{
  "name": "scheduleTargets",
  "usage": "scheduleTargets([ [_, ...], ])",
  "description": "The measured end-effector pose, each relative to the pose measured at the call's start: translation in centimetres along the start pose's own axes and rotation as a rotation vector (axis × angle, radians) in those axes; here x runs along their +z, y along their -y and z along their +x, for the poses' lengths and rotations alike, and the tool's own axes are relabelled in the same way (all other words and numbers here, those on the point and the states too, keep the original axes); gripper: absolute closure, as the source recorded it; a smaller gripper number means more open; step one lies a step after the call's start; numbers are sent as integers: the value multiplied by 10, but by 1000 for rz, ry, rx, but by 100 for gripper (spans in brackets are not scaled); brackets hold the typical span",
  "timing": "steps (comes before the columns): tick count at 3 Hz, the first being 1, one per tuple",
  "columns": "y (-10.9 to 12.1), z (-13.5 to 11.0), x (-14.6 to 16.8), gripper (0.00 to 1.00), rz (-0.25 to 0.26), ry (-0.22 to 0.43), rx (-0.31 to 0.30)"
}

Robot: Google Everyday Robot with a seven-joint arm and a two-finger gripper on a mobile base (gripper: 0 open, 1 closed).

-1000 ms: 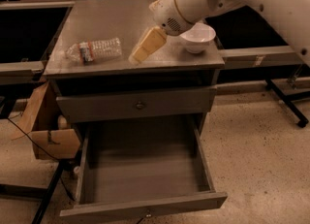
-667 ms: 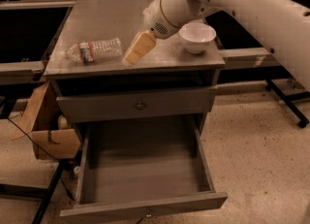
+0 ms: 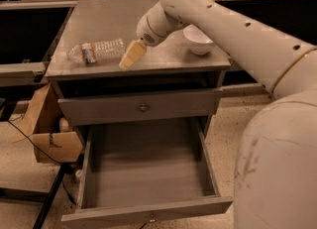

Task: Place water bottle into middle drawer

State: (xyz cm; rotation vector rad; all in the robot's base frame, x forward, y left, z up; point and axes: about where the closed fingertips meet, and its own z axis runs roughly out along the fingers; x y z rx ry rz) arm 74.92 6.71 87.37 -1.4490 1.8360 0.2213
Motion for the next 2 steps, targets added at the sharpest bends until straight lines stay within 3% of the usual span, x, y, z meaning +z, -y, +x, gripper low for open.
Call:
scheduleTargets([
  [2, 0, -22, 42, 0, -24, 143, 28],
])
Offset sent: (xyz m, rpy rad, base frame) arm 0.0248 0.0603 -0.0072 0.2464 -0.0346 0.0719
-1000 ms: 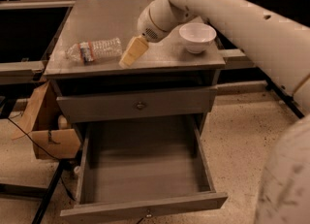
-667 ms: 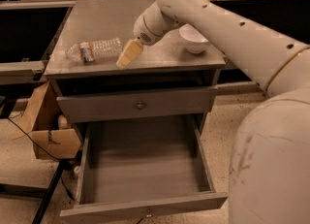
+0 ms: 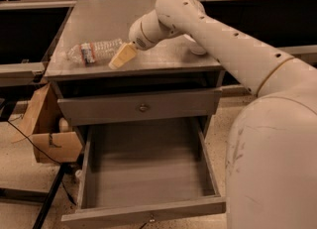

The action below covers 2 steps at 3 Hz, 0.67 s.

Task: Place water bottle into middle drawer

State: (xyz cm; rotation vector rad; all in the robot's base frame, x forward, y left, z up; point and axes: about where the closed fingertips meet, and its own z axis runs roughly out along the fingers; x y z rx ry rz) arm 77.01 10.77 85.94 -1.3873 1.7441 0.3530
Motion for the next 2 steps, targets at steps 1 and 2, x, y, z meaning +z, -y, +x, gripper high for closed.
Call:
scheduleTargets([
  [1, -7, -15, 14, 0, -32, 80, 12],
  [2, -11, -21, 24, 0, -63, 114, 19],
])
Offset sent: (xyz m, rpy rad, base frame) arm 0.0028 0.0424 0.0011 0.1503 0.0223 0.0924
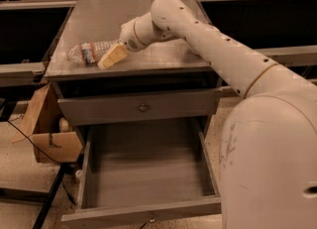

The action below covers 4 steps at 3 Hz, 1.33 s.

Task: Place water bottle into middle drawer

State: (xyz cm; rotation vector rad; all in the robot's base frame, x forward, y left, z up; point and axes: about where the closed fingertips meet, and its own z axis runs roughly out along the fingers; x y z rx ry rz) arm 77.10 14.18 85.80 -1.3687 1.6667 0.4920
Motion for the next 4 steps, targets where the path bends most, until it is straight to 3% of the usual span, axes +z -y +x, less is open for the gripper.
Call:
scheduleTargets([
  [2, -6, 4, 23, 41, -101, -11, 20],
  [3, -8, 3, 23, 65, -122, -13, 20],
  [4, -10, -2, 9, 95, -120, -15, 1],
])
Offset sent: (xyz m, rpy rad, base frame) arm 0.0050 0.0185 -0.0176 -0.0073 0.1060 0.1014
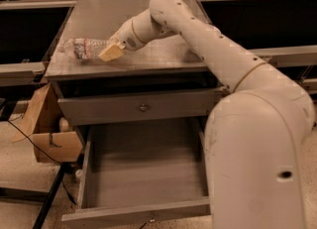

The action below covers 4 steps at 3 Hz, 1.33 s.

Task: Place water bottle into middle drawer

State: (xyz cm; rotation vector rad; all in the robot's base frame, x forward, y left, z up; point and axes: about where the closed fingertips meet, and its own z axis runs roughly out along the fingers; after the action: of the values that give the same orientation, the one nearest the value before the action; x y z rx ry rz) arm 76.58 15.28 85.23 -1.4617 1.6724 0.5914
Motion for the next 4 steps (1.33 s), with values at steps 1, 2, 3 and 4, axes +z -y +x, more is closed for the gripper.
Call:
scheduleTargets([
  [1, -10, -4, -28, 100, 18, 1, -23],
  [2, -36, -7, -67, 100, 11, 7, -56],
  [3, -78, 3, -103, 100, -51, 22, -80],
  [4, -118, 27, -128, 100, -135, -12, -74],
])
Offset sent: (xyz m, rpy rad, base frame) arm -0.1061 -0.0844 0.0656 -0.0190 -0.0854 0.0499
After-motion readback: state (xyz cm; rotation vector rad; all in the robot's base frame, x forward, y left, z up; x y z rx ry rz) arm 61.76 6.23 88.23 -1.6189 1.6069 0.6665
